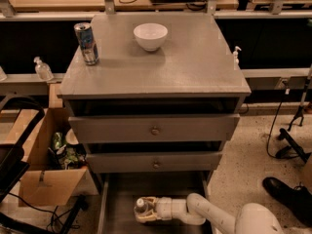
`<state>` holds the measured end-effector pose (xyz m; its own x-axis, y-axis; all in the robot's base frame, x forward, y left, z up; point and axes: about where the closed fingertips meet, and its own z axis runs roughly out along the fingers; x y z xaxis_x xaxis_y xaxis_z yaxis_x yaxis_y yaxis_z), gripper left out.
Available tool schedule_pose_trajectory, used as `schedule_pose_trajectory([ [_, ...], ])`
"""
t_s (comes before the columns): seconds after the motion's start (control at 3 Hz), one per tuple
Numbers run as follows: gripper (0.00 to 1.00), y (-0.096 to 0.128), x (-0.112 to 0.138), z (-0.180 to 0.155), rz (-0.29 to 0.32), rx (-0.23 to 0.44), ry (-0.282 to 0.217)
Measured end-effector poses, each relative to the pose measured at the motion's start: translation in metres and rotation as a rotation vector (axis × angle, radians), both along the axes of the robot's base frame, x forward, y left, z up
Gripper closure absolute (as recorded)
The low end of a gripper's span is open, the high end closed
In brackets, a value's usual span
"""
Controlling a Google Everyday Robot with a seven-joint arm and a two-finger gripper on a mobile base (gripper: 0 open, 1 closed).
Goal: Place blue plastic bottle into bottom drawer
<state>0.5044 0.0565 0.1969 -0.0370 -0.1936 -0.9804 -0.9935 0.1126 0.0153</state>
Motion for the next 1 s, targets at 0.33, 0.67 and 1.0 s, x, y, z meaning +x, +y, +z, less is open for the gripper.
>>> schedule_pose_trajectory([
  [0.33,0.37,0.0015,-0.0007,0.0000,0.002,0.001,0.001],
  [0.67,0.06,0.0026,-0.0012,0.0003,0.003,0.003,0.002],
  [1.0,0.00,0.0036,-0.0017,0.0003,0.005,0.004,0.002],
])
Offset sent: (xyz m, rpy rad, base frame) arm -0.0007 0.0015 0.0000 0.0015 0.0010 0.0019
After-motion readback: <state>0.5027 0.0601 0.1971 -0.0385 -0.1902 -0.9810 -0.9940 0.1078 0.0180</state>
